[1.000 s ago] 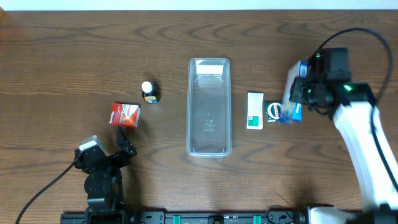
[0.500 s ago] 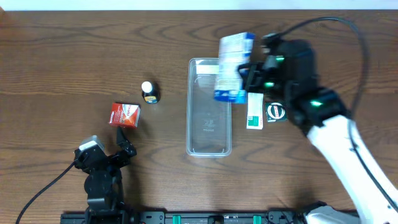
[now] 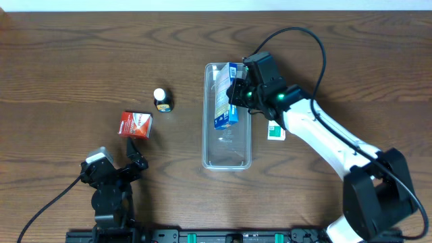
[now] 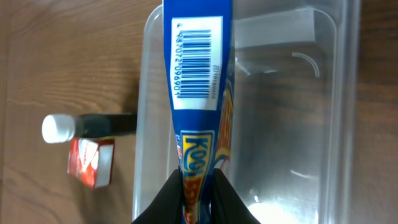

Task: Pack container
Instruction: 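Carry the blue box left and lower it into the clear container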

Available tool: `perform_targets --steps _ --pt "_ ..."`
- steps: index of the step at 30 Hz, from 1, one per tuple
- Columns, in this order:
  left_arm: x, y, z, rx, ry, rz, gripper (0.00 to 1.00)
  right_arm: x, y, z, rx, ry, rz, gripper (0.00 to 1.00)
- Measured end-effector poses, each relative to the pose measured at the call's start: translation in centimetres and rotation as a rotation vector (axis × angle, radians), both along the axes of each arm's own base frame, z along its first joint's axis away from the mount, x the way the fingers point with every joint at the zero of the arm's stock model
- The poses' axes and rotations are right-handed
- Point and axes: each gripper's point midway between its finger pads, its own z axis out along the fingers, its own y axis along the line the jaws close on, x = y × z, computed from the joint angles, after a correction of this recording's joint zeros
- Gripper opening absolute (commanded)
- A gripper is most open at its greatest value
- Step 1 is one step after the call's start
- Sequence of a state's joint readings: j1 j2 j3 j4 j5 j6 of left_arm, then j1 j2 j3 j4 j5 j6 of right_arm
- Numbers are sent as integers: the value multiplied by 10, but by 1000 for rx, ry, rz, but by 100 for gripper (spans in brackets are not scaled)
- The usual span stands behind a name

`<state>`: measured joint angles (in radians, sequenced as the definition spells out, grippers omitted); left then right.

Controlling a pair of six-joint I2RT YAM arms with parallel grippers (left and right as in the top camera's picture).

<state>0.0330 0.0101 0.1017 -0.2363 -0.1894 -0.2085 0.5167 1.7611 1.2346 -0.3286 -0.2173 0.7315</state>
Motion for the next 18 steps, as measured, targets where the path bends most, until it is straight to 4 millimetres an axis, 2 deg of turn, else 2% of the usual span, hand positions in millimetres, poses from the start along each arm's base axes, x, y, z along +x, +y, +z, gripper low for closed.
perform_targets --steps 8,12,15,18 --pt "0 0 0 0 0 0 98 12 10 -9 39 -15 -7 14" --pt "0 0 0 0 0 0 98 13 11 -15 43 4 -16 15" --pt "0 0 0 0 0 0 98 12 11 -16 48 13 -26 10" --pt "0 0 0 0 0 0 98 10 10 -18 54 36 -44 10"
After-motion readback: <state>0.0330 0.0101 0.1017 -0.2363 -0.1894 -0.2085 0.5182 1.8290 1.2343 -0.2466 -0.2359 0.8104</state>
